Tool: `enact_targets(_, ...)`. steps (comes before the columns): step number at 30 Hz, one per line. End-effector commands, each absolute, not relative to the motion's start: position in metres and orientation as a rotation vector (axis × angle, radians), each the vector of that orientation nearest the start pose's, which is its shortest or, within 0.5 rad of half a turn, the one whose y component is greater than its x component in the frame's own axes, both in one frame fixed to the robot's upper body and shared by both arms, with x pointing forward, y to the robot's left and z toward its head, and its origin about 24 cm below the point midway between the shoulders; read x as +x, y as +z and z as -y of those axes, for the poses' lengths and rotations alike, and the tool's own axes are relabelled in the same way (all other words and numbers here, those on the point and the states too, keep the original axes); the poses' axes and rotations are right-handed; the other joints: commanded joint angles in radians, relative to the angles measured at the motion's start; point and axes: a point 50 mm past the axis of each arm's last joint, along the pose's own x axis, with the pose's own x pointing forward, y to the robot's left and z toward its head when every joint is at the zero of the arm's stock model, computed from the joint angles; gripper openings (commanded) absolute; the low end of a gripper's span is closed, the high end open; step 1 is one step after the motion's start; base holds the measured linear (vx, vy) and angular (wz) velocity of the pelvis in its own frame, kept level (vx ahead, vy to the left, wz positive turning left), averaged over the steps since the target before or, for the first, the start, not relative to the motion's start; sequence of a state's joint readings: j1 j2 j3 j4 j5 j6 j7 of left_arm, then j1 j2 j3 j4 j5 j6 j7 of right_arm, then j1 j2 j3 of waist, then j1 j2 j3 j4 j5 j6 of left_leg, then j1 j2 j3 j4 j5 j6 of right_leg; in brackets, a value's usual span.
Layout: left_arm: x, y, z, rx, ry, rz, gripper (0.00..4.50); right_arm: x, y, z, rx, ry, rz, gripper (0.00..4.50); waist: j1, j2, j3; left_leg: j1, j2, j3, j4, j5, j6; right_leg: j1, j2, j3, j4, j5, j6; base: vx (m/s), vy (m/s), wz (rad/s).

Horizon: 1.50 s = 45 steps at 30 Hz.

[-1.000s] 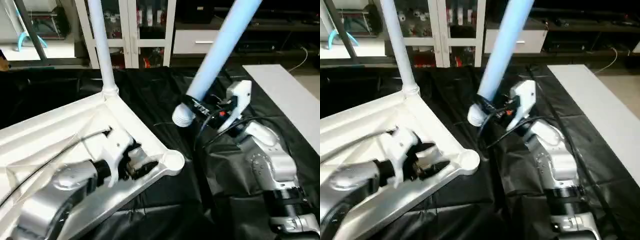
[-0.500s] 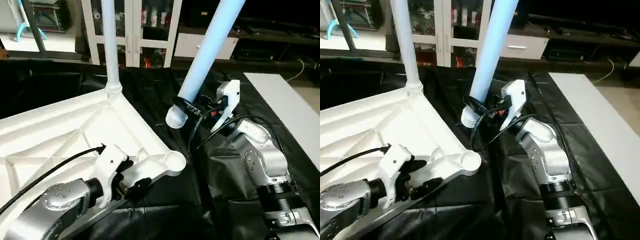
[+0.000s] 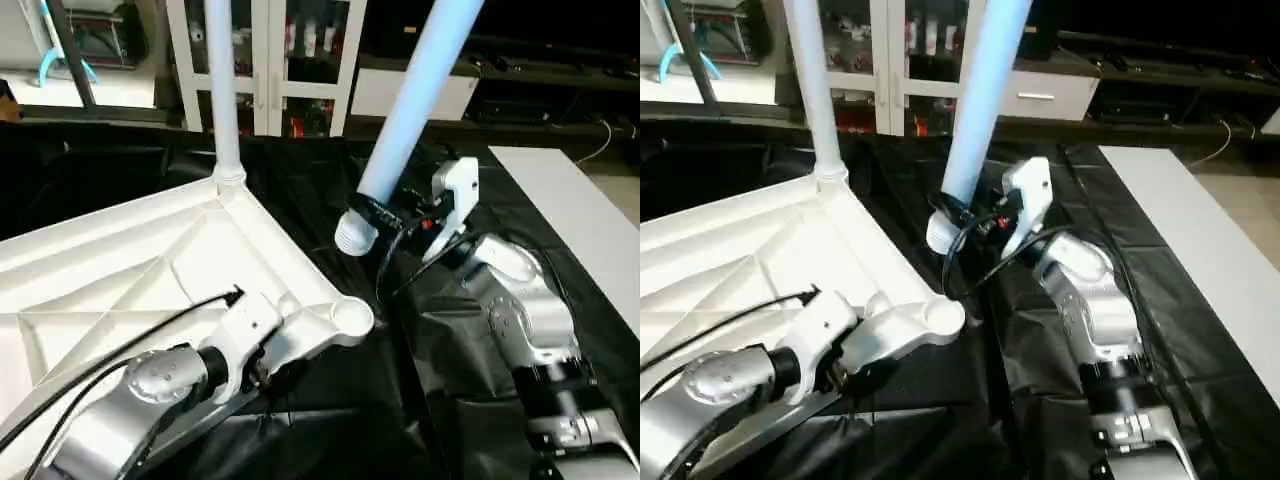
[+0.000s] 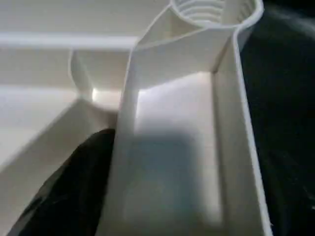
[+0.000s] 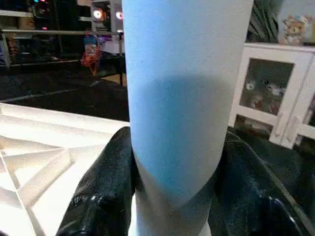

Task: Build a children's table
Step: Insert table leg to table base

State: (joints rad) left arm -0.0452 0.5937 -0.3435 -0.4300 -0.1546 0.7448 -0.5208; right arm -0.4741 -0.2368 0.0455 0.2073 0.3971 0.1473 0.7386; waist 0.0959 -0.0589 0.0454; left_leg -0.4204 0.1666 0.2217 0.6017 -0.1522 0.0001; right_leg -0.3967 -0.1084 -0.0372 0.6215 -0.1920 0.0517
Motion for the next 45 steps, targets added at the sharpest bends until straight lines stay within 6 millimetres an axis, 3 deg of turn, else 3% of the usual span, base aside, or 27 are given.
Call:
enact_targets(1, 0.218, 0.049, -0.153, 0.491, -0.798, -0.564, 3.98, 0.321, 0.131, 0.130, 0.080, 0.861, 0.181, 1.82, -0.003, 0.023, -0.062, 0.055, 0.057, -0.046, -0.092, -0.386, -0.131, 0.008, -0.027, 0.027, -0.071, -0.183, -0.139, 0.000, 0.000, 0.00)
enact_targets(4, 0.218, 0.046, -0.157, 0.561, -0.814, -0.565, 3.80, 0.321, 0.131, 0.131, 0.084, 0.851, 0.183, 1.82, -0.008, 0.026, -0.058, 0.058, 0.059, -0.048, -0.093, -0.441, -0.133, 0.002, -0.032, 0.030, -0.077, -0.280, -0.140, 0.000, 0.000, 0.00)
enact_targets(7, 0.222, 0.044, -0.160, 0.606, -0.805, -0.550, 3.69, 0.321, 0.132, 0.128, 0.084, 0.854, 0.185, 1.82, -0.009, 0.028, -0.056, 0.059, 0.059, -0.048, -0.093, -0.461, -0.136, -0.001, -0.032, 0.031, -0.080, -0.310, -0.138, 0.000, 0.000, 0.00)
enact_targets(9, 0.225, 0.042, -0.161, 0.618, -0.819, -0.529, 3.54, 0.321, 0.132, 0.127, 0.085, 0.855, 0.187, 1.82, -0.008, 0.027, -0.053, 0.064, 0.059, -0.048, -0.091, -0.497, -0.139, -0.008, -0.035, 0.033, -0.088, -0.367, -0.133, 0.000, 0.000, 0.00)
enact_targets(13, 0.223, 0.035, -0.165, 0.681, -0.873, -0.523, 3.39, 0.321, 0.132, 0.126, 0.085, 0.861, 0.184, 1.82, -0.009, 0.027, -0.050, 0.069, 0.059, -0.055, -0.094, -0.554, -0.146, -0.010, -0.038, 0.031, -0.097, -0.458, -0.110, 0.000, 0.000, 0.00)
enact_targets(17, 0.221, 0.025, -0.178, 0.730, -0.931, -0.565, 3.33, 0.320, 0.131, 0.124, 0.086, 0.877, 0.172, 1.82, -0.010, 0.027, -0.052, 0.069, 0.059, -0.055, -0.097, -0.539, -0.140, -0.011, -0.038, 0.033, -0.096, -0.450, -0.110, 0.000, 0.000, 0.00)
enact_targets(25, 0.226, 0.024, -0.194, 0.777, -0.970, -0.566, 3.32, 0.321, 0.133, 0.119, 0.101, 0.907, 0.169, 1.82, -0.014, 0.030, -0.057, 0.069, 0.060, -0.052, -0.100, -0.524, -0.140, -0.012, -0.035, 0.033, -0.085, -0.394, -0.128, 0.000, 0.000, 0.00)
enact_targets(27, 0.229, 0.027, -0.196, 0.751, -0.948, -0.556, 3.32, 0.315, 0.131, 0.114, 0.146, 0.972, 0.140, 1.82, -0.018, 0.023, -0.057, 0.067, 0.060, -0.050, -0.100, -0.519, -0.137, -0.009, -0.034, 0.033, -0.084, -0.384, -0.133, 0.000, 0.000, 0.00)
enact_targets(29, 0.230, 0.028, -0.195, 0.714, -0.937, -0.543, 3.32, 0.308, 0.125, 0.110, 0.172, 1.050, 0.092, 1.82, -0.014, 0.026, -0.056, 0.068, 0.062, -0.050, -0.100, -0.513, -0.128, -0.009, -0.036, 0.034, -0.083, -0.378, -0.135, 0.000, 0.000, 0.00)
enact_targets(32, 0.225, 0.027, -0.192, 0.650, -0.980, -0.537, 3.32, 0.298, 0.111, 0.102, 0.149, 1.153, 0.019, 1.82, -0.014, 0.023, -0.054, 0.068, 0.062, -0.050, -0.100, -0.525, -0.127, -0.012, -0.038, 0.035, -0.087, -0.409, -0.130, 0.000, 0.000, 0.00)
enact_targets(33, 0.225, 0.027, -0.192, 0.650, -0.980, -0.537, 3.32, 0.298, 0.111, 0.102, 0.149, 1.153, 0.019, 1.82, -0.016, 0.023, -0.053, 0.068, 0.062, -0.051, -0.100, -0.538, -0.131, -0.013, -0.040, 0.035, -0.091, -0.433, -0.127, 0.000, 0.000, 0.00)
enact_targets(35, 0.224, 0.026, -0.194, 0.651, -0.977, -0.528, 3.32, 0.300, 0.111, 0.100, 0.177, 1.131, 0.028, 1.82, -0.019, 0.011, -0.053, 0.060, 0.062, -0.054, -0.100, -0.523, -0.125, -0.008, -0.045, 0.034, -0.091, -0.468, -0.118, 0.000, 0.000, 0.00)
enact_targets(38, 0.226, 0.030, -0.197, 0.598, -0.957, -0.510, 3.32, 0.304, 0.114, 0.099, 0.214, 1.101, 0.033, 1.82, -0.019, 0.013, -0.052, 0.066, 0.061, -0.054, -0.098, -0.528, -0.126, -0.015, -0.045, 0.035, -0.094, -0.494, -0.114, 0.000, 0.000, 0.00)
enact_targets(40, 0.227, 0.034, -0.197, 0.548, -0.955, -0.496, 3.32, 0.304, 0.115, 0.099, 0.237, 1.110, 0.022, 1.82, -0.019, 0.007, -0.051, 0.066, 0.061, -0.052, -0.098, -0.521, -0.122, -0.016, -0.043, 0.036, -0.094, -0.492, -0.115, 0.000, 0.000, 0.00)
enact_targets(42, 0.227, 0.037, -0.196, 0.498, -0.957, -0.477, 3.32, 0.302, 0.114, 0.100, 0.237, 1.125, 0.008, 1.82, -0.019, 0.010, -0.054, 0.067, 0.062, -0.050, -0.098, -0.507, -0.123, -0.016, -0.042, 0.036, -0.090, -0.456, -0.122, 0.000, 0.000, 0.00)
enact_targets(45, 0.225, 0.039, -0.195, 0.430, -0.981, -0.477, 3.98, 0.301, 0.111, 0.103, 0.213, 1.135, -0.010, 1.82, -0.019, 0.010, -0.057, 0.066, 0.062, -0.046, -0.100, -0.480, -0.120, -0.013, -0.035, 0.035, -0.083, -0.386, -0.133, 0.000, 0.000, 0.00)
